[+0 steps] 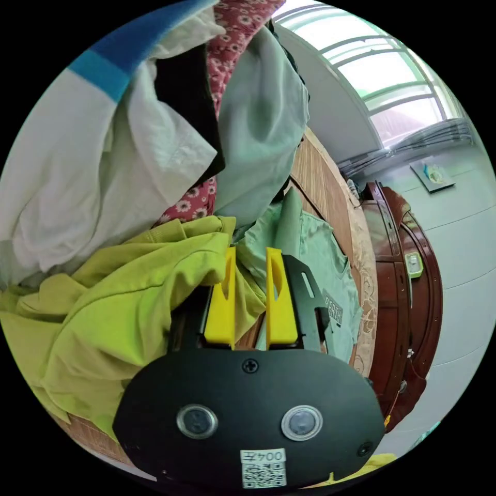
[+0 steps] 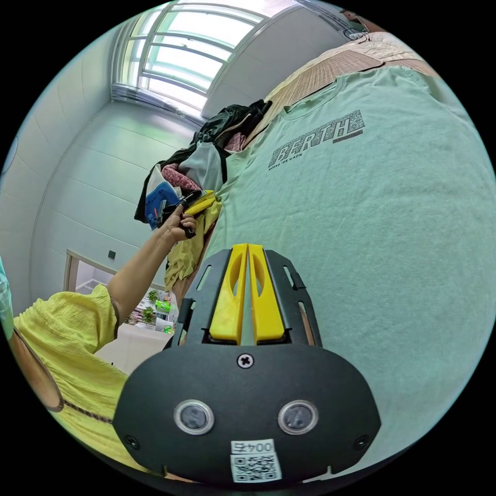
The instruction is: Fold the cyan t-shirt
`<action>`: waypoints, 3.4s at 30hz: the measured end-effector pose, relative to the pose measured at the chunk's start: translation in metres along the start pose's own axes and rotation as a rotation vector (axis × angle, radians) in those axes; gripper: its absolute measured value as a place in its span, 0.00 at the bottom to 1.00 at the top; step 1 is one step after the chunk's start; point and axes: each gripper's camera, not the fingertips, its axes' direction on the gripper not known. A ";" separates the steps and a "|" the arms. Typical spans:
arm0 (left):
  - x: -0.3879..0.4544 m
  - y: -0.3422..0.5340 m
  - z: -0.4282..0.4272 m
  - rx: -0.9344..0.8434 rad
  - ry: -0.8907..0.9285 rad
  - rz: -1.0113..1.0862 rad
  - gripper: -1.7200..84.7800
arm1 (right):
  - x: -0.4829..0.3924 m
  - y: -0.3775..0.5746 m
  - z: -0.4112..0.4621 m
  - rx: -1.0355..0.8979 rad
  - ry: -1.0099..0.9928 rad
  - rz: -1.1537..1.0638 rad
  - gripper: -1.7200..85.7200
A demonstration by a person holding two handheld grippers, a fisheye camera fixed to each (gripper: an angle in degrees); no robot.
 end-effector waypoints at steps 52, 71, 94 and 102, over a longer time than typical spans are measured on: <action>0.541 0.784 0.402 0.203 -1.609 2.324 0.16 | 0.107 0.046 0.020 0.014 -0.078 0.047 0.01; 0.277 0.481 0.051 0.137 0.035 0.436 0.13 | 0.130 0.132 0.141 -0.037 0.041 -0.189 0.08; 0.136 0.288 -0.029 0.023 0.188 0.225 0.10 | 0.129 -0.031 0.584 -0.402 0.913 -0.734 0.12; 0.126 0.256 -0.051 0.022 0.202 0.189 0.07 | 0.207 -0.040 0.545 -0.284 0.906 -0.642 0.03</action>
